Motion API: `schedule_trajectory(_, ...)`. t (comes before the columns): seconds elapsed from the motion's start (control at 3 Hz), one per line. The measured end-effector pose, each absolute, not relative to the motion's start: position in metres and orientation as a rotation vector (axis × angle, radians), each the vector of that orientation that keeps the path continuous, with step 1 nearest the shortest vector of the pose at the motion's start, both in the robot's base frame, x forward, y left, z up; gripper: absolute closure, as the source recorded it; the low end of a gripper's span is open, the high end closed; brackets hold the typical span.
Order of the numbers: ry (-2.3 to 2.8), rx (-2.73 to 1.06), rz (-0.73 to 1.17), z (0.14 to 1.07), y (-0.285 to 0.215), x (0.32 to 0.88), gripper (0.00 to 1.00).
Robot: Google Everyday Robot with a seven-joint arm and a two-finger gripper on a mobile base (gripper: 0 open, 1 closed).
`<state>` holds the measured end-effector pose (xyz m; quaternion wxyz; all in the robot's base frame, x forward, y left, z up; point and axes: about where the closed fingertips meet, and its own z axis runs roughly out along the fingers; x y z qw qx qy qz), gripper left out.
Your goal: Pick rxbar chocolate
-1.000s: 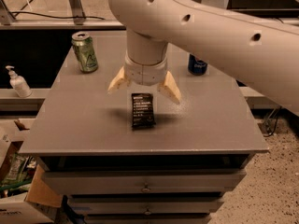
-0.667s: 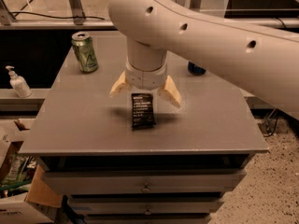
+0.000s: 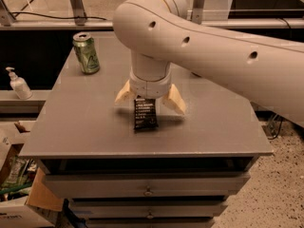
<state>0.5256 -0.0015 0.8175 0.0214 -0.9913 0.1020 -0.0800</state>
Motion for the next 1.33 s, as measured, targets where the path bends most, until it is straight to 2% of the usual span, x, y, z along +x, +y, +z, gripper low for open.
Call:
schedule_trajectory(0.33,0.332,-3.078,-0.244,0.813,-0.001,0.525,0.16)
schedule_trajectory(1.0,0.347,-3.079,-0.248,0.815,0.002,0.525,0.63)
schedule_trajectory(1.33,0.354,-3.075,-0.258,0.823,0.003,0.525,0.94)
